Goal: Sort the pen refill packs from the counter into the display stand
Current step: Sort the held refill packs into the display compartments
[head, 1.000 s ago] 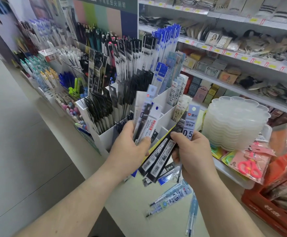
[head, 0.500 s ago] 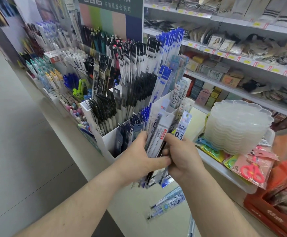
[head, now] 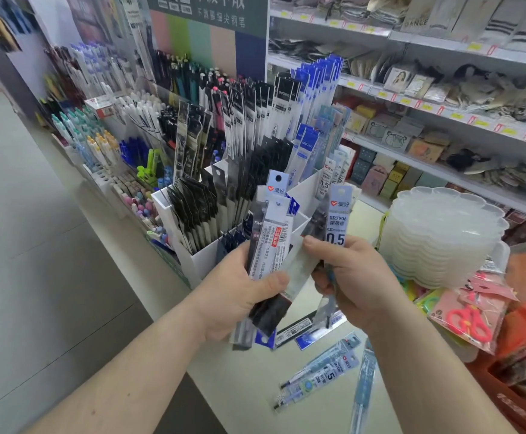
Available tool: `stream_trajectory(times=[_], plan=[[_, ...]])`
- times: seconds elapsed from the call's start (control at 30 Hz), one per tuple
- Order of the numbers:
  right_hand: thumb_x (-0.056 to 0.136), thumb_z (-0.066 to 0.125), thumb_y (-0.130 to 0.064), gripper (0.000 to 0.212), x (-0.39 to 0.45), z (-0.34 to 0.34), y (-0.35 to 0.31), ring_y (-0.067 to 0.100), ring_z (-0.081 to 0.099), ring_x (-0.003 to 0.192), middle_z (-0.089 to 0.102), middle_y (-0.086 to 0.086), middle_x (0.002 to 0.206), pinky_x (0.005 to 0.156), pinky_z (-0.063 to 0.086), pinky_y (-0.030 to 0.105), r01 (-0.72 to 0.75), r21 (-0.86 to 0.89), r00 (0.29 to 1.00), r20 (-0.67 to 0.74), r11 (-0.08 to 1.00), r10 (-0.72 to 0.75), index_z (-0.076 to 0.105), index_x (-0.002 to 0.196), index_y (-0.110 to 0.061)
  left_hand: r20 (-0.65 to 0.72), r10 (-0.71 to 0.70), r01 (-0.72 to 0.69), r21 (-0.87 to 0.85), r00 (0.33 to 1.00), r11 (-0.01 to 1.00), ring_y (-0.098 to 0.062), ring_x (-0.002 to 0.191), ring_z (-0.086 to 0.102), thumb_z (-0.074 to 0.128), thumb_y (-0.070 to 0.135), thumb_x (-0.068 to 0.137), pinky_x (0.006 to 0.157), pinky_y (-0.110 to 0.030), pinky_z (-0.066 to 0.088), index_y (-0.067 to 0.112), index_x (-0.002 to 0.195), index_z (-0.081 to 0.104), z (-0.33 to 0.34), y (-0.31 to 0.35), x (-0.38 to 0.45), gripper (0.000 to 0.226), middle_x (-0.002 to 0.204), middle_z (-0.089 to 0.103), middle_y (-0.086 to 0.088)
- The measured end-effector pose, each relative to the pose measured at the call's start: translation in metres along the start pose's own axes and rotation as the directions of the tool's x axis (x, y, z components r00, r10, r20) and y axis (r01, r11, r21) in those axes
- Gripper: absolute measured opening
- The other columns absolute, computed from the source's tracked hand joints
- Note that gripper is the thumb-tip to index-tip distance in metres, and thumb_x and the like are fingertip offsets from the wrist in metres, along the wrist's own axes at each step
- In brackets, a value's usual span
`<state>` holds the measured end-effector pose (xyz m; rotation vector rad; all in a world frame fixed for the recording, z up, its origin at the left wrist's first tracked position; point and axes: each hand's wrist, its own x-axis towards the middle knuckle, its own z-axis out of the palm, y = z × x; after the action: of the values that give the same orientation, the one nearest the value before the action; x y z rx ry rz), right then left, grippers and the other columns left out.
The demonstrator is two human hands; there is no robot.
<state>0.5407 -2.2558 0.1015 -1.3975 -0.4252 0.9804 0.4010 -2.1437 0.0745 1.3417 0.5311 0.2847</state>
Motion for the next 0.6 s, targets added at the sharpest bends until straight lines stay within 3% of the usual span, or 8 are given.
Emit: stream_trajectory(times=[0.03,0.1,0.17,0.27,0.43,0.6], plan=[[0.094,0.062,-0.008,0.007,0.002,-0.002,-0.004,0.014,0.037,0.048,0.052,0.016,0.075,0.043,0.028,0.022,0.038,-0.009,0.999,-0.035,0.999,-0.038,0.060,0.089,-0.005,-0.049,0.043,-0.037,0.110,0.998,0.993,-0.010,0.108,0.067,0.076,0.019,0.083,0.092,-0.030,0.054,0.025,0.121,0.057,-0.001,0.003,-0.002,0.043,0.115,0.072,0.005],[0.093,0.063,-0.006,0.013,0.009,-0.006,-0.015,0.012,0.037,0.046,0.050,0.010,0.065,0.041,0.029,0.021,0.119,0.006,0.982,-0.145,0.993,-0.117,0.058,0.081,-0.006,-0.165,0.133,-0.096,0.216,0.977,0.972,0.000,0.095,0.069,0.069,0.015,0.089,0.082,-0.020,0.056,0.033,0.109,0.056,-0.004,0.009,-0.005,0.030,0.103,0.072,0.013],[0.093,0.064,-0.006,0.020,0.017,-0.009,-0.028,0.009,0.036,0.043,0.045,0.004,0.059,0.039,0.029,0.020,0.214,0.025,0.939,-0.280,0.977,-0.199,0.055,0.075,-0.009,-0.258,0.178,-0.137,0.169,0.950,0.976,-0.008,0.073,0.072,0.063,0.008,0.093,0.065,-0.023,0.058,0.032,0.104,0.054,-0.007,0.014,-0.008,0.027,0.091,0.070,0.006],[0.093,0.067,-0.010,0.025,0.029,-0.002,-0.041,0.008,0.036,0.043,0.044,-0.002,0.054,0.040,0.030,0.021,0.352,-0.045,0.862,-0.373,0.935,-0.343,0.058,0.069,-0.014,-0.370,0.301,-0.238,0.206,0.879,0.949,-0.014,0.063,0.070,0.060,0.005,0.094,0.059,-0.025,0.057,0.030,0.104,0.054,-0.011,0.023,-0.015,0.027,0.091,0.067,-0.002],[0.090,0.072,-0.016,0.023,0.042,0.025,-0.048,0.007,0.047,0.046,0.061,0.002,0.061,0.048,0.040,0.024,0.453,-0.224,0.818,-0.280,0.863,-0.503,0.067,0.068,-0.016,-0.464,0.394,-0.309,0.250,0.794,0.918,-0.014,0.061,0.069,0.062,0.005,0.093,0.060,-0.028,0.060,0.027,0.100,0.055,-0.019,0.030,-0.028,0.024,0.080,0.069,-0.002],[0.085,0.076,-0.027,0.028,0.058,0.050,-0.046,0.031,0.062,0.064,0.070,0.025,0.082,0.065,0.055,0.052,0.496,-0.368,0.813,-0.122,0.786,-0.570,0.071,0.082,0.000,-0.541,0.370,-0.285,0.237,0.756,0.929,-0.022,0.060,0.071,0.062,0.008,0.093,0.058,-0.035,0.061,0.028,0.099,0.057,-0.038,0.030,-0.039,0.022,0.076,0.071,0.005]])
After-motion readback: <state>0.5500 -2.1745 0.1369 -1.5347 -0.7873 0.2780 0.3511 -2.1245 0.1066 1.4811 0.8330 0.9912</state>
